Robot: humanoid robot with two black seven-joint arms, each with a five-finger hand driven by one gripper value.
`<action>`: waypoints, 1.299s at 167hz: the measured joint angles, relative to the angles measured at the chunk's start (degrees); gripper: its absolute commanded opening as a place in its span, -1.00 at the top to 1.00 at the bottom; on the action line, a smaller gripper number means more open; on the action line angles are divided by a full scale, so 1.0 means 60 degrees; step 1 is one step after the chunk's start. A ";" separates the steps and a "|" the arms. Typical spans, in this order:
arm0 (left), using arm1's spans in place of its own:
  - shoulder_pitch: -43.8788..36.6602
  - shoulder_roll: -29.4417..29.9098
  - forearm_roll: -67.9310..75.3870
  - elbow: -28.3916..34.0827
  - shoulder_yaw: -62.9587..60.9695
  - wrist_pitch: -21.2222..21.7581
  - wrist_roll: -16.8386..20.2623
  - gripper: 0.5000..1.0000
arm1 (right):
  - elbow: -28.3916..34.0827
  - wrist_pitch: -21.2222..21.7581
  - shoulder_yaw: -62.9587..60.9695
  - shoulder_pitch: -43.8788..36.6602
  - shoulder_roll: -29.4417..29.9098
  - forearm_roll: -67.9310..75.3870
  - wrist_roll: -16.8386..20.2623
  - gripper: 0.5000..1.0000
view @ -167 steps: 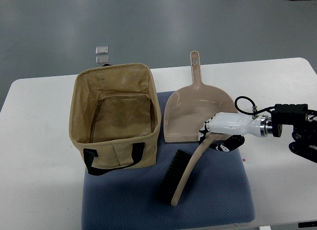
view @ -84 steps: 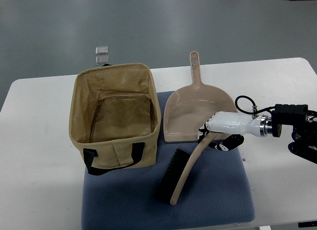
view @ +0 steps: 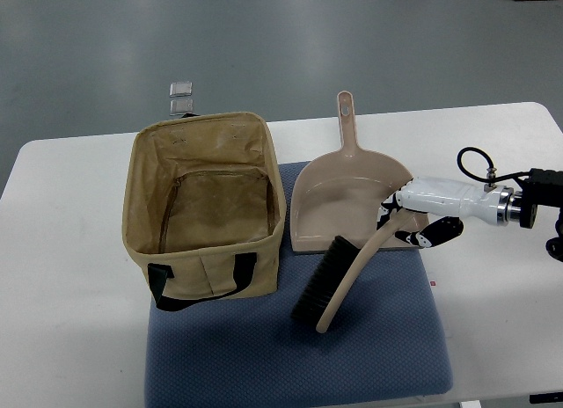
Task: Put pink broom in yellow bag with right hand
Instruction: 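Lift the brush with the right hand and carry it over the canvas bag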
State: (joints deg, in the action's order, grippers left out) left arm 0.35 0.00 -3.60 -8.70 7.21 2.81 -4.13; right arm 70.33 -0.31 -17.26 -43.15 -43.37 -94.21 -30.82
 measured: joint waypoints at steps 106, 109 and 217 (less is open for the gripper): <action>0.0000 0.0000 0.0000 0.0000 0.0000 0.0000 0.0000 -1.00 | -0.0031 0.0047 -0.0009 -0.1641 -0.2186 0.2785 -0.0565 1.00; 0.0000 0.0000 0.0000 0.0000 0.0000 0.0000 0.0000 -1.00 | -0.0047 0.0069 -0.0009 -0.1735 -0.2235 0.2867 -0.0563 1.00; 0.0000 0.0000 0.0000 0.0000 0.0000 0.0000 0.0000 -1.00 | -0.2107 0.1236 0.0115 -0.4981 0.1504 0.3351 0.0203 1.00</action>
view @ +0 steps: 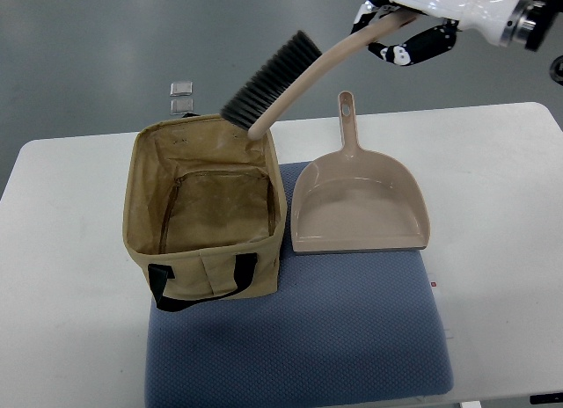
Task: Put pink broom in yellow bag with right hand
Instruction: 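Lift the brush with the right hand and carry it over the canvas bag, then lower the brush into the bag and open the right hand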
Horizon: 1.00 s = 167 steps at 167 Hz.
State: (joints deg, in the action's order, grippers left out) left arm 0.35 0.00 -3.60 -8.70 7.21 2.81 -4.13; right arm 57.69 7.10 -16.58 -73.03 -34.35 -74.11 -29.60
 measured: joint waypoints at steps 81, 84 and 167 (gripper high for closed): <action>-0.0001 0.0000 0.0000 0.0000 0.0000 0.0000 0.0000 -1.00 | -0.1652 -0.0475 0.0757 0.0611 0.3287 -0.1535 0.0468 1.00; -0.0001 0.0000 0.0000 0.0000 0.0000 0.0000 -0.0001 -1.00 | -0.1656 -0.0499 0.0777 0.0645 0.3318 -0.1571 0.0490 1.00; 0.0000 0.0000 0.0000 0.0000 0.0000 0.0000 0.0000 -1.00 | -0.1798 -0.0789 0.0665 0.0925 0.3487 -0.1548 0.0645 -0.42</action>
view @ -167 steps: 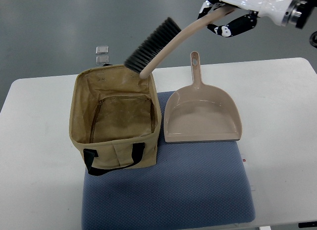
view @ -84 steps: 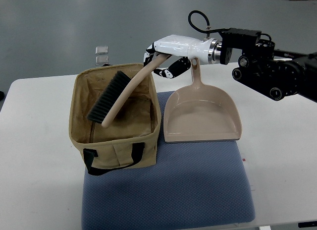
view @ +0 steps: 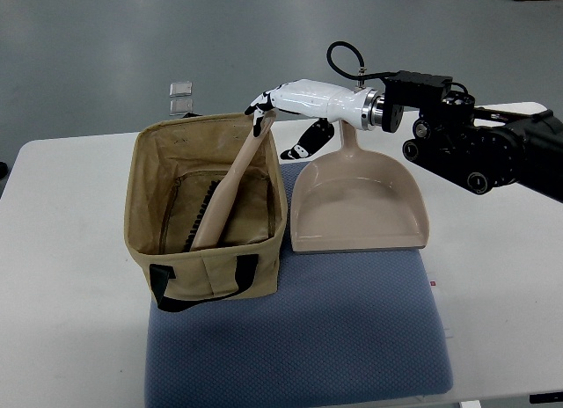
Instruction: Put pink broom in yellow bag with right hand
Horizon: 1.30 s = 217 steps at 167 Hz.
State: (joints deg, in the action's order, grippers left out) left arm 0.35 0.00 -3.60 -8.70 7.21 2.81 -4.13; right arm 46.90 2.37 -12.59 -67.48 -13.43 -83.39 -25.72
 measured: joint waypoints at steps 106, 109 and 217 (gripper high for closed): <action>0.0000 0.0000 0.0000 0.0000 0.0000 0.0000 0.0000 -1.00 | 0.0008 0.0016 -0.5763 0.3043 -0.0390 0.5513 -0.0060 -0.44; 0.0000 0.0000 0.0000 0.0000 0.0000 0.0000 0.0000 -1.00 | 0.0008 -0.0002 -0.5819 0.3149 -0.0383 0.5803 -0.0052 -0.44; 0.0000 0.0000 0.0000 0.0000 0.0000 0.0000 0.0000 -1.00 | -0.0731 -0.0080 -0.5907 0.4195 -0.0204 1.1737 0.0533 -0.69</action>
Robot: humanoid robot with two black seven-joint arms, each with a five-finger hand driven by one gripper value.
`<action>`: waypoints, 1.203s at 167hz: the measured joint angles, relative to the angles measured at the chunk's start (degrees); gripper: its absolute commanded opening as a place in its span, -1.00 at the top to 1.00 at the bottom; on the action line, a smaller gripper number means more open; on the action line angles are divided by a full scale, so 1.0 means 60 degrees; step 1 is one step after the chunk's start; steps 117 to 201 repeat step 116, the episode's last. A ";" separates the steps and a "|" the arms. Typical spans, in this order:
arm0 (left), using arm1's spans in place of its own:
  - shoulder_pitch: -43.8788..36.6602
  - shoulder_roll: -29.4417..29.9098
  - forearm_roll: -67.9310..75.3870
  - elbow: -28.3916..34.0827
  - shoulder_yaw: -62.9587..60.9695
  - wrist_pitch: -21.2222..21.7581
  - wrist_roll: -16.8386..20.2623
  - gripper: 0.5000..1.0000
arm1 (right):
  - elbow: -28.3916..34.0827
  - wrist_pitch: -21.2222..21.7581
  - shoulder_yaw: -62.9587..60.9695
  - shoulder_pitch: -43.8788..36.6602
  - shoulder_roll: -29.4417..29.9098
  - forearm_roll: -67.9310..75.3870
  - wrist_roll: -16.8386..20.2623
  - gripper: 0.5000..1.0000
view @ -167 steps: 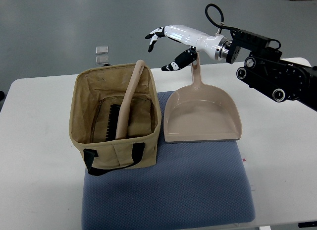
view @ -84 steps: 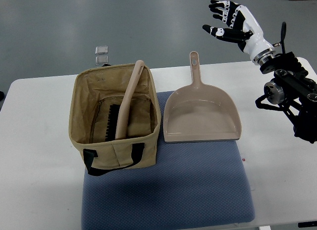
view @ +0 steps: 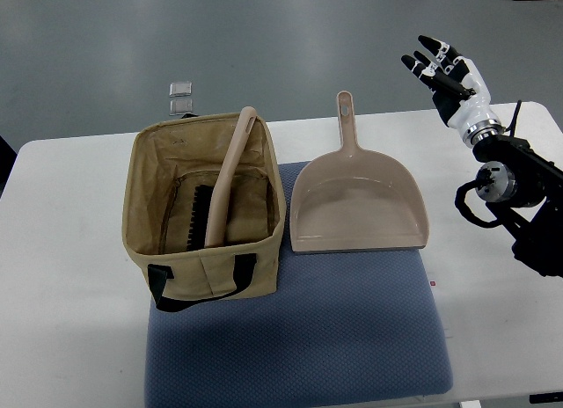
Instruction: Put pink broom in yellow bag with right hand
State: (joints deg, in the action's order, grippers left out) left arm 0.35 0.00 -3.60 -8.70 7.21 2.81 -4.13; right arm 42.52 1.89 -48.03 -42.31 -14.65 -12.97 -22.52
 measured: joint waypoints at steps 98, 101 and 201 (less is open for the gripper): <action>0.0000 0.0000 0.0000 0.0004 0.0000 0.0000 0.0000 -1.00 | -0.0947 -0.0045 0.0002 0.0265 0.0473 0.0880 -0.0145 -0.72; 0.0000 0.0000 0.0000 0.0004 0.0000 0.0000 0.0000 -1.00 | -0.0951 -0.0042 0.0001 0.0266 0.0474 0.0880 -0.0145 -0.72; 0.0000 0.0000 0.0000 0.0004 0.0000 0.0000 0.0000 -1.00 | -0.0961 -0.0038 -0.0020 0.0268 0.0480 0.0880 -0.0145 -0.72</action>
